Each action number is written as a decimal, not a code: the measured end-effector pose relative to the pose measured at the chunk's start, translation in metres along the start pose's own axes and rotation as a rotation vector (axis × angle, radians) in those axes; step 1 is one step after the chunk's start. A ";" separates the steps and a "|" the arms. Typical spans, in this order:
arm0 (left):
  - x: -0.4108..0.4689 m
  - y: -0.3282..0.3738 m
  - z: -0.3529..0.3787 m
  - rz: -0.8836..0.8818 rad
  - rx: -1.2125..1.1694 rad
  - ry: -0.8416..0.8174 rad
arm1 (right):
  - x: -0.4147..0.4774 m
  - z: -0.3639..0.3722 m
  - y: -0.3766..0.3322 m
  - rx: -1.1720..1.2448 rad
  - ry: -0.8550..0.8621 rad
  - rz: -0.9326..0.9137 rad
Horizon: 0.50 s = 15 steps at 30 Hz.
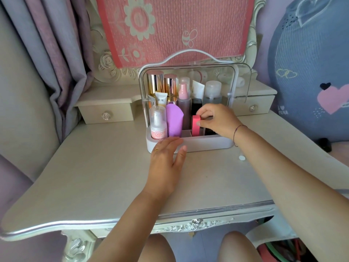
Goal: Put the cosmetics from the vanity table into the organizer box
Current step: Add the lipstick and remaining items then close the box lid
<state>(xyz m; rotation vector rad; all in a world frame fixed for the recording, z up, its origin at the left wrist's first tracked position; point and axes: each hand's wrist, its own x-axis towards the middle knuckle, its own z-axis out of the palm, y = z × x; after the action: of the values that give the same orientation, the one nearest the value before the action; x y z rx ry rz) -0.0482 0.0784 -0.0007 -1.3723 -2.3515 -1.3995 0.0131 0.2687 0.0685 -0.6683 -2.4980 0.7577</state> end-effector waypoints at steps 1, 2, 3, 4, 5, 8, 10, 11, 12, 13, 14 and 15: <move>0.000 0.000 0.000 0.000 -0.001 -0.001 | 0.001 0.000 0.001 0.001 -0.012 0.000; 0.000 0.000 0.000 -0.001 -0.002 -0.002 | 0.002 0.001 0.002 0.007 -0.023 -0.008; 0.000 0.000 0.000 -0.002 -0.002 -0.001 | 0.003 0.001 0.003 0.017 -0.031 -0.016; 0.000 0.000 0.000 -0.001 -0.002 0.001 | 0.004 0.001 0.004 0.030 -0.037 -0.024; 0.000 0.000 0.000 -0.001 -0.004 0.002 | 0.004 0.001 0.005 0.046 -0.042 -0.028; 0.000 0.001 -0.001 -0.003 -0.013 0.001 | 0.000 -0.005 0.010 0.160 -0.025 -0.034; 0.000 0.001 -0.001 -0.004 -0.016 0.000 | -0.011 -0.014 0.015 0.244 0.065 -0.054; 0.000 0.001 -0.001 -0.004 -0.017 -0.001 | -0.019 -0.020 0.020 0.265 0.128 -0.069; 0.000 0.001 -0.001 -0.002 -0.017 0.000 | -0.029 -0.027 0.025 0.275 0.185 -0.079; 0.000 0.001 -0.001 0.001 -0.015 0.001 | -0.041 -0.035 0.032 0.267 0.229 -0.079; 0.000 0.001 -0.001 0.005 -0.013 0.003 | -0.053 -0.042 0.040 0.231 0.256 -0.067; 0.000 0.001 0.000 0.009 -0.009 0.004 | -0.065 -0.046 0.048 0.172 0.256 -0.043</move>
<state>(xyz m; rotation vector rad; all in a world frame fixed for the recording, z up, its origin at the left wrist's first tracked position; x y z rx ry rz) -0.0477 0.0785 0.0003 -1.3791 -2.3369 -1.4104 0.1038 0.2855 0.0573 -0.6063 -2.1815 0.8060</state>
